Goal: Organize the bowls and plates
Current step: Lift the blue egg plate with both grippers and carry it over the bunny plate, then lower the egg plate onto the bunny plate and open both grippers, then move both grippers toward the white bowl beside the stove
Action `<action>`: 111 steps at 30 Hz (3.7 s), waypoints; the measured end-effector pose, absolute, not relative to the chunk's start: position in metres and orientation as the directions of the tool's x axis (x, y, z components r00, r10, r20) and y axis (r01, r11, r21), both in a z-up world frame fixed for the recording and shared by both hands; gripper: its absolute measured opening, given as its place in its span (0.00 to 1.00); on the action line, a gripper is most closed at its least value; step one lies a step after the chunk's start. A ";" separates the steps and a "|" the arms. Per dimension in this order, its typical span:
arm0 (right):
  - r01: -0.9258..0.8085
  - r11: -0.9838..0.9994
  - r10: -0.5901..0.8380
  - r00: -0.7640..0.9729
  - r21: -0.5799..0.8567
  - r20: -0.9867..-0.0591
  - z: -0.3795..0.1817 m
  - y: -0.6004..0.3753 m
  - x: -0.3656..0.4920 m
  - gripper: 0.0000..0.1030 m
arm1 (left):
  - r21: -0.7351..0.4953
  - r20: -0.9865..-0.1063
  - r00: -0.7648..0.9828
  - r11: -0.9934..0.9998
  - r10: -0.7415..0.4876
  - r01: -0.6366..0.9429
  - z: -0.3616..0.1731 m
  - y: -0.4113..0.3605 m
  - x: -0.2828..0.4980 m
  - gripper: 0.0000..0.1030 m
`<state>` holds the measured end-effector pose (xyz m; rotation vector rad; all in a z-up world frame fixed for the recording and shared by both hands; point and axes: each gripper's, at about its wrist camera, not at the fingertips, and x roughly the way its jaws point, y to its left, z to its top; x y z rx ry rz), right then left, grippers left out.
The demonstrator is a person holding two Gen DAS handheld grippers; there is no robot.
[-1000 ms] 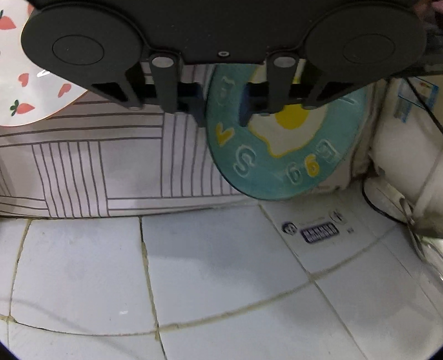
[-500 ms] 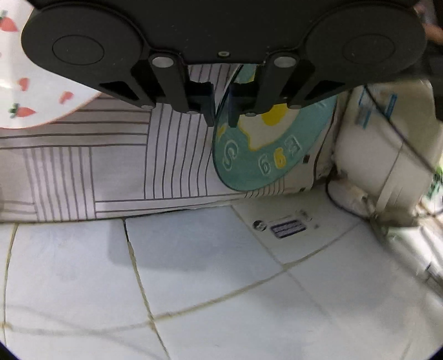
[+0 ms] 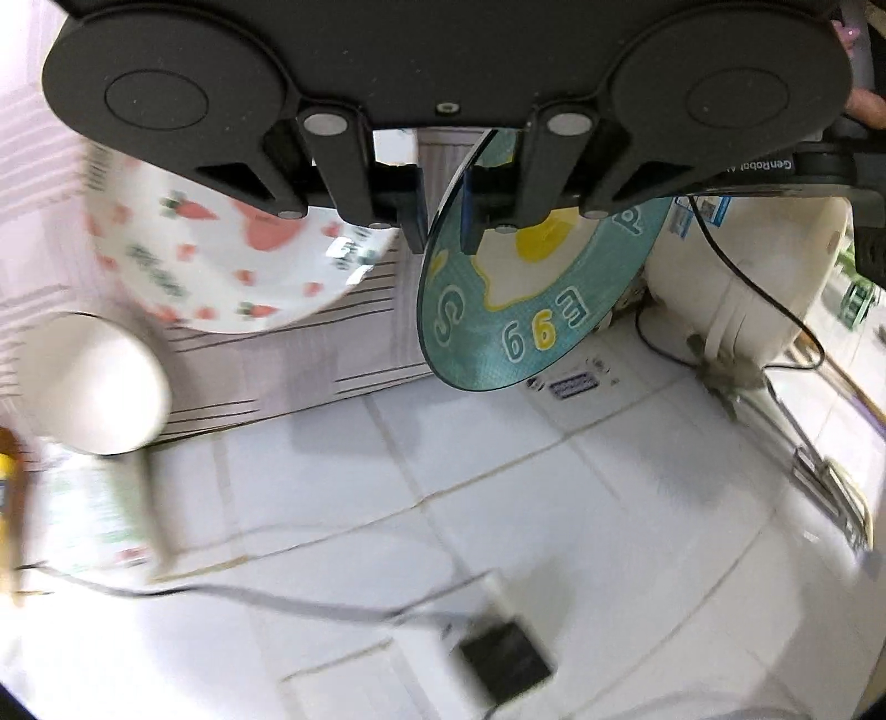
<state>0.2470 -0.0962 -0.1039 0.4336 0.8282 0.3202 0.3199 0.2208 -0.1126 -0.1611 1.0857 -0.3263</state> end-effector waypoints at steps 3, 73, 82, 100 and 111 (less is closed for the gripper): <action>-0.058 0.874 0.402 0.646 0.483 -0.650 -0.101 -0.113 0.233 0.16 | -0.281 -0.845 0.390 0.925 -0.364 0.255 -0.105 0.198 0.316 0.28; 0.097 0.995 -0.053 0.598 0.007 -0.800 -0.159 -0.122 0.208 0.32 | -0.161 -0.974 0.094 0.925 -0.205 0.343 -0.148 0.076 0.323 0.17; -0.013 0.992 0.101 0.663 0.123 -0.742 -0.094 -0.133 0.166 0.37 | -0.095 -0.979 0.128 0.908 -0.160 0.408 -0.107 0.071 0.286 0.23; -0.204 0.973 0.225 0.713 0.111 -0.664 -0.029 -0.192 0.090 0.61 | -0.041 -0.952 0.257 0.903 -0.164 0.427 -0.029 0.025 0.215 0.48; -0.242 0.967 0.232 0.716 0.078 -0.659 -0.028 -0.274 0.058 0.69 | -0.032 -0.942 0.292 0.909 -0.167 0.416 -0.017 -0.057 0.183 0.57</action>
